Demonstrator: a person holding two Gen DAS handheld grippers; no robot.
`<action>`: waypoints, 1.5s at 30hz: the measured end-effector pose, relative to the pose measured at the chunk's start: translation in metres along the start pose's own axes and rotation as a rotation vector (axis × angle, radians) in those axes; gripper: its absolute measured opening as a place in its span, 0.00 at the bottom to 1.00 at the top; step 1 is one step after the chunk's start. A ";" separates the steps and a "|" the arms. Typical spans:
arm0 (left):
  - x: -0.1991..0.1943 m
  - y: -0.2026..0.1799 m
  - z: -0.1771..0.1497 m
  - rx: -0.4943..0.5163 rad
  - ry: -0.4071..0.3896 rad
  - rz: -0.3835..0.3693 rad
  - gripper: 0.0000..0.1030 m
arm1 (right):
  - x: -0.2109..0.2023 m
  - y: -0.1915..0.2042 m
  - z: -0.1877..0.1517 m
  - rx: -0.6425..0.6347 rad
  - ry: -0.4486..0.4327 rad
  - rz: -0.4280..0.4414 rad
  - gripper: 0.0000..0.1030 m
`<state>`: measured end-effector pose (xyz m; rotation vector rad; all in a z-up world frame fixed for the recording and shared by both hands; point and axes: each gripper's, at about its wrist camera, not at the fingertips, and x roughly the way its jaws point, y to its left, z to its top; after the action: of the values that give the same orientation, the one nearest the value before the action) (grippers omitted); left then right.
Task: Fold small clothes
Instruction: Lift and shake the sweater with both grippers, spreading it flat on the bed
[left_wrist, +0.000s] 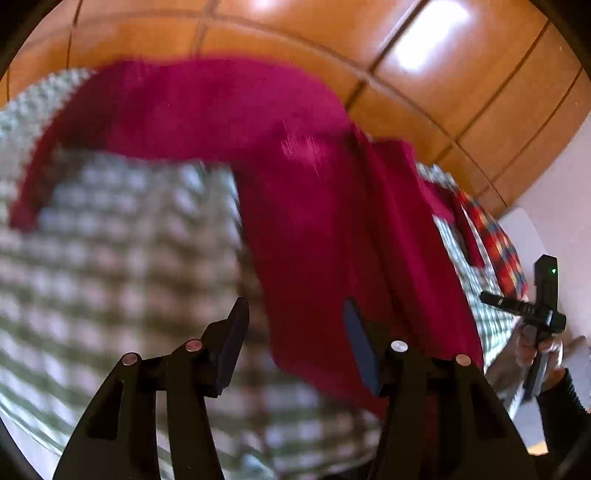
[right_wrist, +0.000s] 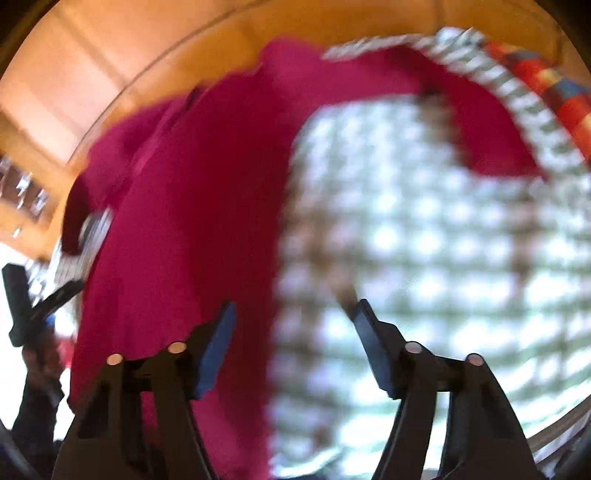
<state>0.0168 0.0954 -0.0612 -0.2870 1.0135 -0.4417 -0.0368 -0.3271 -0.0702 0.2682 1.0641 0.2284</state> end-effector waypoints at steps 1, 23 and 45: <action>0.008 -0.002 -0.010 -0.022 0.017 -0.003 0.55 | 0.003 0.010 -0.008 -0.019 0.005 0.006 0.57; -0.089 -0.020 0.033 0.089 0.053 0.086 0.36 | -0.046 0.031 -0.026 -0.232 0.012 -0.085 0.09; -0.015 -0.019 0.014 0.022 -0.034 0.137 0.55 | -0.061 -0.103 0.083 0.169 -0.289 -0.511 0.54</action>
<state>0.0178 0.0866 -0.0354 -0.2032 0.9879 -0.3230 0.0139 -0.4525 -0.0153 0.1664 0.8323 -0.3525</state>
